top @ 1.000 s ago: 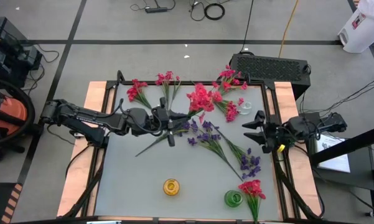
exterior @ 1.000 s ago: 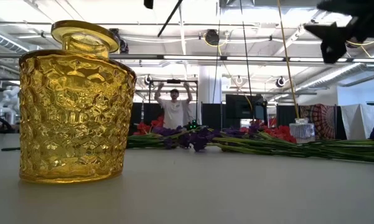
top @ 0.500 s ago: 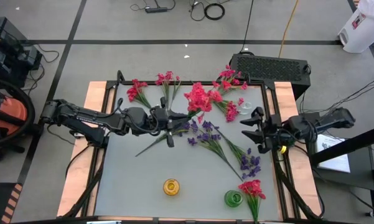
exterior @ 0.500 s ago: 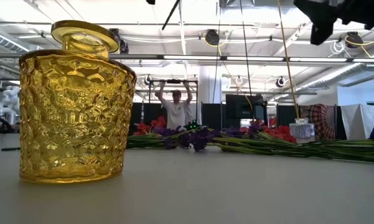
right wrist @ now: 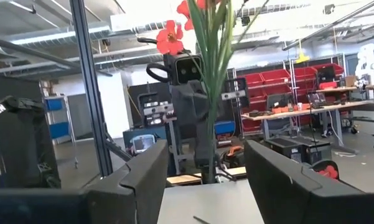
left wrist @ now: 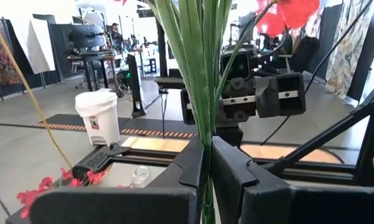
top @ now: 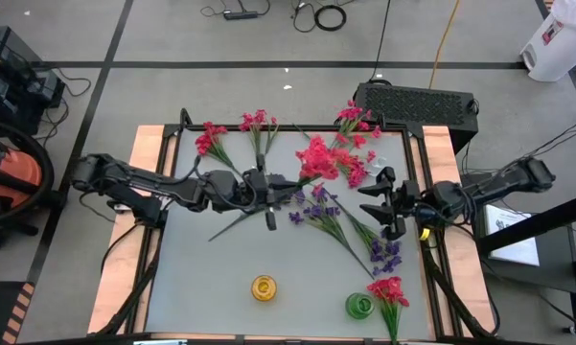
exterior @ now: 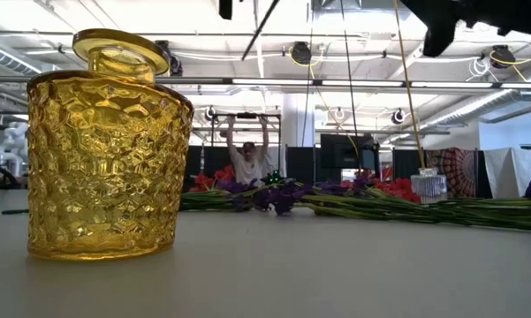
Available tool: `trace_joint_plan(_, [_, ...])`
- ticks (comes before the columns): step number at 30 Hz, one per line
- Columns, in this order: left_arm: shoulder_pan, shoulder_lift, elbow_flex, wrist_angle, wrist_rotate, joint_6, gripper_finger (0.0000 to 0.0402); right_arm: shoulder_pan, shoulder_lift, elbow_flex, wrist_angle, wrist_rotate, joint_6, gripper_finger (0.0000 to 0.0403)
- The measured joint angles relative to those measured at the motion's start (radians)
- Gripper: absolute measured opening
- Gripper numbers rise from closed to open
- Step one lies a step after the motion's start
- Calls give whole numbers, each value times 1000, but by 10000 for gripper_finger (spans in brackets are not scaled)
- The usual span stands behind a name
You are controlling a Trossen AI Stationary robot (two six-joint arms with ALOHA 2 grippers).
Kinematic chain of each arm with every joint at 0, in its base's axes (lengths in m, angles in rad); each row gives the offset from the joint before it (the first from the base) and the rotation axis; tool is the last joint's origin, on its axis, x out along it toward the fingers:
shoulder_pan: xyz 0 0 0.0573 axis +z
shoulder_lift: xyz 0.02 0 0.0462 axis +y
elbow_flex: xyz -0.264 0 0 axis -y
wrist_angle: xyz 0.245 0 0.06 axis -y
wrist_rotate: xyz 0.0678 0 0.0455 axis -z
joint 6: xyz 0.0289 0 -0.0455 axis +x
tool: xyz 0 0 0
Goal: Sort flowers into vase by color
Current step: Put the bottom left red flower into the transparent vase
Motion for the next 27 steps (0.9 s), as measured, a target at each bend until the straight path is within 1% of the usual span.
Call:
trace_joint_plan(3, [0, 28, 0, 40, 7, 0, 28, 0, 48, 44, 0, 0, -24, 203])
trace_joint_plan(8, [0, 52, 0, 71, 73, 0, 28, 0, 134, 116, -10, 0, -63, 203])
trace_joint_plan(13, [-1, 55, 0, 92, 98, 0, 28, 0, 220, 181, -29, 4, -71, 203])
trace_joint_plan(21, [-3, 66, 0, 108, 100, -11, 28, 0, 345, 273, -27, 4, -80, 203])
trace_joint_plan(27, [-4, 87, 0, 113, 122, -28, 28, 0, 405, 319, -20, 12, -101, 203])
